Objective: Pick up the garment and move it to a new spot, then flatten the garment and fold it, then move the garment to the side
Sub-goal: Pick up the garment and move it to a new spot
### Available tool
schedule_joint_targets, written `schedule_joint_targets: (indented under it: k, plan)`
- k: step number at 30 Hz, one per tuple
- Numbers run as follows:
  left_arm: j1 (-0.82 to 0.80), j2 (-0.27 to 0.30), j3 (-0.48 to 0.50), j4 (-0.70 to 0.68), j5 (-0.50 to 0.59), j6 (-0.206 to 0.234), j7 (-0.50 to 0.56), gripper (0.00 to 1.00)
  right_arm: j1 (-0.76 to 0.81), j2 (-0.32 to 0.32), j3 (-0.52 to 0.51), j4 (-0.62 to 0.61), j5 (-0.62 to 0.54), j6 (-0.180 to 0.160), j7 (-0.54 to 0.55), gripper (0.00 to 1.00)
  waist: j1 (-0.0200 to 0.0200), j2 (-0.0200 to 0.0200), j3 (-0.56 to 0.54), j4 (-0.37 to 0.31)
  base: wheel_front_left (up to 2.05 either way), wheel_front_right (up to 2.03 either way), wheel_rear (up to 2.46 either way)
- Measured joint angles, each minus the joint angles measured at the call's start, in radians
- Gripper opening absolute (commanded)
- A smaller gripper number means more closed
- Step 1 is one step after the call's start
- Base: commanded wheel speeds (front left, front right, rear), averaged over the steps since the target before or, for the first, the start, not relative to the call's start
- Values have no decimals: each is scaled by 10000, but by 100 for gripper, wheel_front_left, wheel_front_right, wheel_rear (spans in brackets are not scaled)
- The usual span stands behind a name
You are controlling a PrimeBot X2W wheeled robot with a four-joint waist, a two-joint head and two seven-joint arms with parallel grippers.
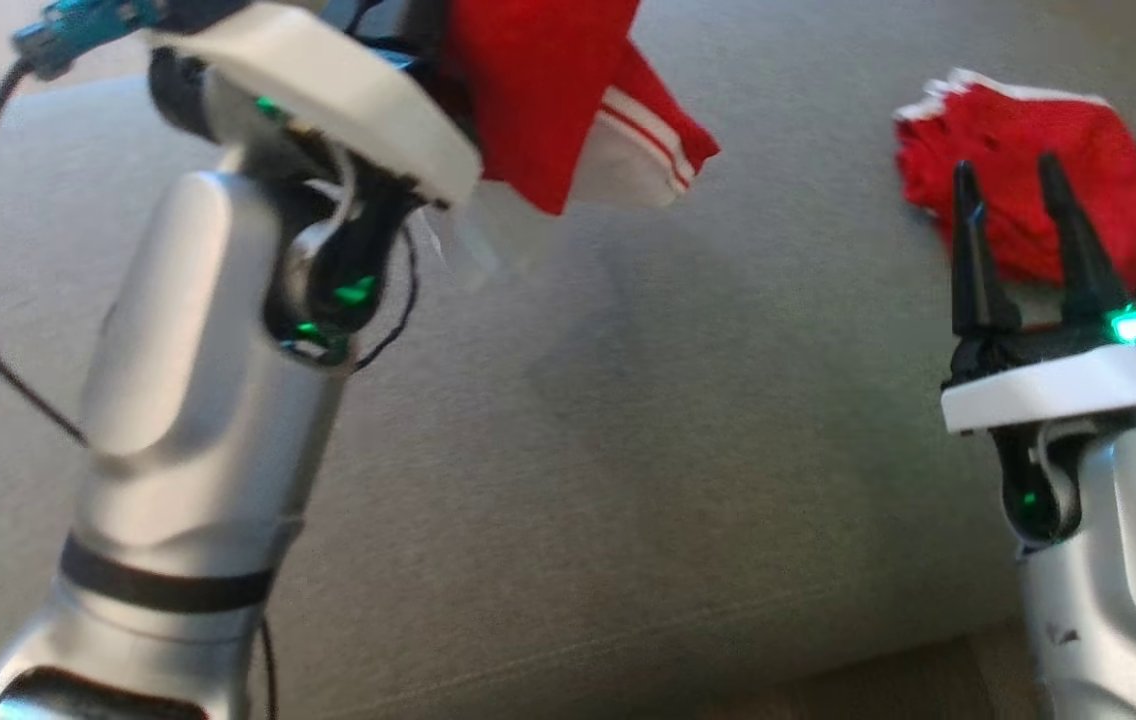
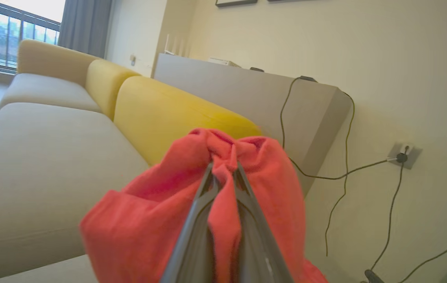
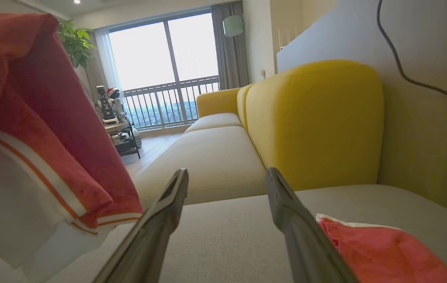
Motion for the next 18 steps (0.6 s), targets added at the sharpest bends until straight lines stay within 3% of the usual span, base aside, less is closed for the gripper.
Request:
schedule_joint_targets:
  k: [11,14,18]
  plan:
    - [-189,-282,-1469,2876,765,677,-2038,0,-353,-4,328,-217,548,0,-25,100,2,0,613,-1620,0,0,0]
    - [-103,-276,-2163,3866,765,445,-2236,100,-348,-4,439,-217,560,0,-25,100,2,0,769,-1860,0,0,0]
    - [318,-305,-3139,4485,802,-79,-2798,100,-327,-4,518,-219,541,0,-25,100,2,0,821,-1844,0,0,0]
